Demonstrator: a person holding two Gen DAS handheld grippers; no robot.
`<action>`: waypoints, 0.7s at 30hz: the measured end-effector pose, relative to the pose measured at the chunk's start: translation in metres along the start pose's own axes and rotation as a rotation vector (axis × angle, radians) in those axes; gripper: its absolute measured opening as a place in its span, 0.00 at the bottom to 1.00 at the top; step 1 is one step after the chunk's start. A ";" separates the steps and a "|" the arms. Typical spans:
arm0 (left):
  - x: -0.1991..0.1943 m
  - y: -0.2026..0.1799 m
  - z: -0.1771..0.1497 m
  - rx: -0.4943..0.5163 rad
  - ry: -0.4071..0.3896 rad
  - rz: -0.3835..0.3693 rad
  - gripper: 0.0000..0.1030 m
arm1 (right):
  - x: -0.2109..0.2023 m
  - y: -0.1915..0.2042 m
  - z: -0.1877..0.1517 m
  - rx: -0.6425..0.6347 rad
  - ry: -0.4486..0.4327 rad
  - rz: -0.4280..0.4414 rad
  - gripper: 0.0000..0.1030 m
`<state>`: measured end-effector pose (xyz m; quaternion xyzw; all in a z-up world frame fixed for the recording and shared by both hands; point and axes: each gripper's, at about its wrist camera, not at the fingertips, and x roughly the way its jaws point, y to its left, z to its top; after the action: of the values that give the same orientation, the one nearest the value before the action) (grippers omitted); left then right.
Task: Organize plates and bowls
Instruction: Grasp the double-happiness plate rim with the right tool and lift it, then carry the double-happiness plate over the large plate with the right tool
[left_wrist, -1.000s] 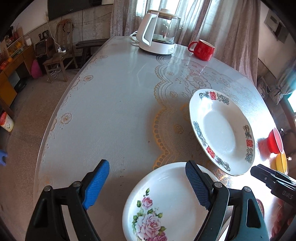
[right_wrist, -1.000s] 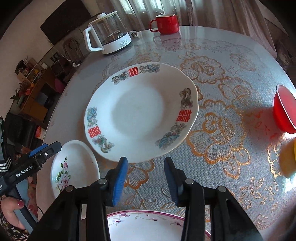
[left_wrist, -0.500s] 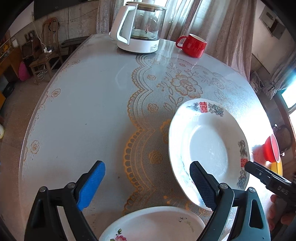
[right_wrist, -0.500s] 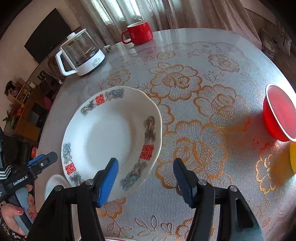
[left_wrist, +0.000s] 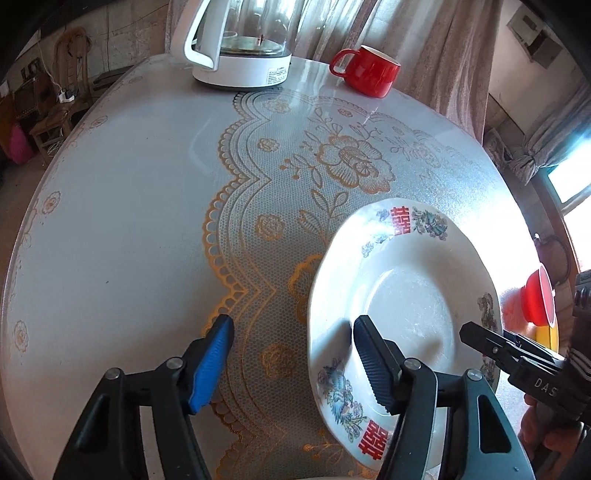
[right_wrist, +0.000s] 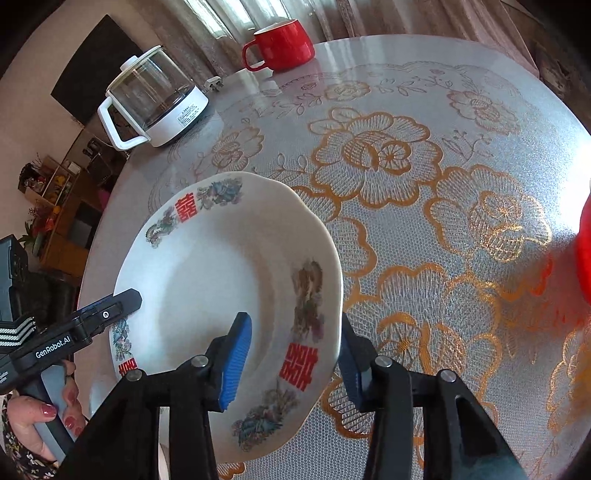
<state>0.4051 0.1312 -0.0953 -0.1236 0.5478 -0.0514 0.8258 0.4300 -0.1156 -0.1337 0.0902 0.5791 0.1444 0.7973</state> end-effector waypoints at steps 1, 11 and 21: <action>0.001 -0.001 0.001 0.013 0.004 -0.007 0.61 | 0.000 0.001 0.000 -0.003 -0.004 -0.006 0.42; 0.009 -0.012 0.006 0.090 -0.004 -0.045 0.57 | -0.001 0.000 -0.006 -0.048 -0.025 0.001 0.39; 0.014 -0.020 0.010 0.185 0.028 -0.065 0.33 | -0.010 -0.013 -0.015 -0.056 -0.028 0.023 0.27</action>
<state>0.4211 0.1103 -0.0986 -0.0637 0.5480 -0.1303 0.8238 0.4147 -0.1313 -0.1333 0.0766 0.5626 0.1682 0.8058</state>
